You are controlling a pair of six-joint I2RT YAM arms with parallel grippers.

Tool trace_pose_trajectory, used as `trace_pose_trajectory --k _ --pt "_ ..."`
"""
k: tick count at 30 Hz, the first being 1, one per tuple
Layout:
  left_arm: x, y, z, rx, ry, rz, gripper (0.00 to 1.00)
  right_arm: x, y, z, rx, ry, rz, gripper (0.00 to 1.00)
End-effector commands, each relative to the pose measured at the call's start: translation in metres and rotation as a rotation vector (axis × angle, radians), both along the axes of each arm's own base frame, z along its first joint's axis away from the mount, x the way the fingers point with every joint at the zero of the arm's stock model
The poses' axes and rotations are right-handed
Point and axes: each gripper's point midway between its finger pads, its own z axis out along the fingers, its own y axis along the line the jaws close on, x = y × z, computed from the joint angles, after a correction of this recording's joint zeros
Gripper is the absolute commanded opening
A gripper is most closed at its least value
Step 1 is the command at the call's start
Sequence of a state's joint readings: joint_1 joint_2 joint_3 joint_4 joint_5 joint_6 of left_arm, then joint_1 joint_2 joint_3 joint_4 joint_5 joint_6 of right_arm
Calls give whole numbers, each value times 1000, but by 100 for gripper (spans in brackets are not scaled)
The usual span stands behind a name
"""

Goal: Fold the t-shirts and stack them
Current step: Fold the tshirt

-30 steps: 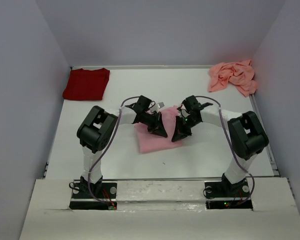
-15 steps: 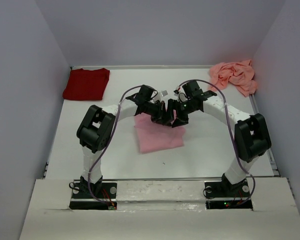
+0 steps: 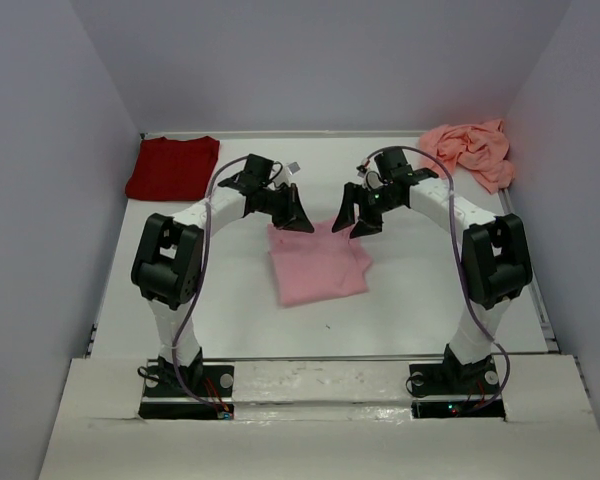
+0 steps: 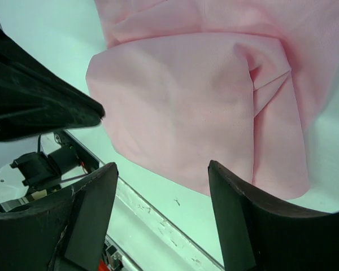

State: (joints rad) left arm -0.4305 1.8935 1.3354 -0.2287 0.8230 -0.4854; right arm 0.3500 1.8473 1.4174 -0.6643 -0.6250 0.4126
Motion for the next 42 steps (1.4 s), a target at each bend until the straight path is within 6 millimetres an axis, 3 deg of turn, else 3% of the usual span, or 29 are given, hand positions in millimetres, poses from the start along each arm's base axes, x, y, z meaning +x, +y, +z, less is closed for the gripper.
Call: trace_pose_trajectory --k 1,7,12,19,21,22,24,28,31,33,42 --pt "2 22 16 53 -24 35 0 14 4 16 19 -94 37 70" --pt "1 45 11 161 -35 85 0 12 -1 16 0 -123 53 71" --pt "-6 53 10 187 -44 105 0 11 -16 16 -78 -183 37 72" --pt "-5 71 10 276 -91 170 3 12 -42 33 -199 -330 2 73" --pt "-3 80 9 320 -109 206 11 11 -45 33 -209 -343 1 73" --pt "-4 85 9 343 -122 226 24 9 -48 31 -219 -345 -1 73" --pt "-4 89 10 348 -142 241 40 7 -49 30 -217 -350 0 73" --pt "-10 92 23 322 -199 265 60 -1 -48 23 -206 -330 10 74" --pt "-11 91 27 308 -217 269 99 -5 -50 19 -209 -328 14 74" --pt "-14 92 24 312 -208 267 99 -5 -51 19 -216 -334 21 74" --pt "-45 99 -29 377 -84 246 99 -9 -50 23 -199 -346 30 74"
